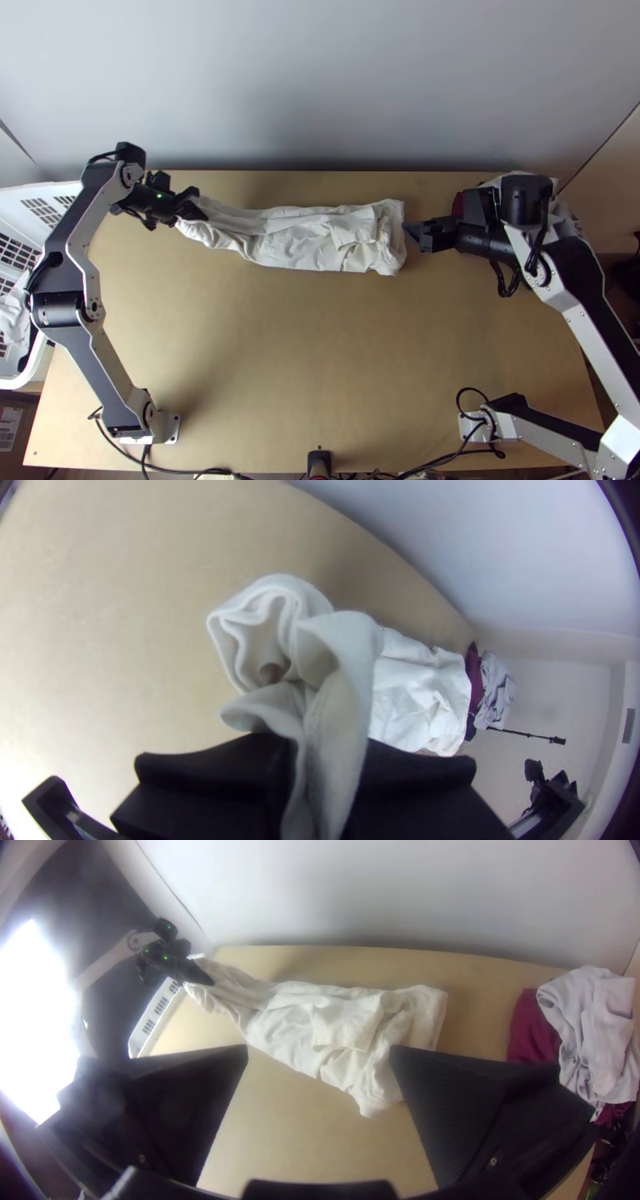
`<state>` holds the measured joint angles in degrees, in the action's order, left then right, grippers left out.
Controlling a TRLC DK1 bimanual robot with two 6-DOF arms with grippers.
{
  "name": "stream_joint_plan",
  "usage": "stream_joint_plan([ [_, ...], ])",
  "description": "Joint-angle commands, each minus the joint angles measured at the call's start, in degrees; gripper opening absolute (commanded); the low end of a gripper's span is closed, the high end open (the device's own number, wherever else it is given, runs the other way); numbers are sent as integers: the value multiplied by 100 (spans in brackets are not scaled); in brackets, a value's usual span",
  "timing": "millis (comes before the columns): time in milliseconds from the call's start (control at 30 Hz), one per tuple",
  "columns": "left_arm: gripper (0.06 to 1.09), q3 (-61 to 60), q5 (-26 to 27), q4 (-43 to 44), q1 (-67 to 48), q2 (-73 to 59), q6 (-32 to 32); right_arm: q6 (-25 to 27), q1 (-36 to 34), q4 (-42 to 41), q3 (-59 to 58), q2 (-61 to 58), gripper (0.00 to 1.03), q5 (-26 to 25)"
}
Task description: Fold the t-shirt
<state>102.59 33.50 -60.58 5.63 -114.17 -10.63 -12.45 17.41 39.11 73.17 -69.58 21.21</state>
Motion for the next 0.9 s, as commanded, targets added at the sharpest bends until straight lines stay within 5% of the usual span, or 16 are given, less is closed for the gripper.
stream_joint_plan([
  [0,9,297,-370,-121,-712,114,-237,-56,-1,-273,-558,384,99,-3],
  [867,9,2538,-739,-437,-2892,-1125,-1204,-91,-317,-554,-1472,1254,99,-3],
])
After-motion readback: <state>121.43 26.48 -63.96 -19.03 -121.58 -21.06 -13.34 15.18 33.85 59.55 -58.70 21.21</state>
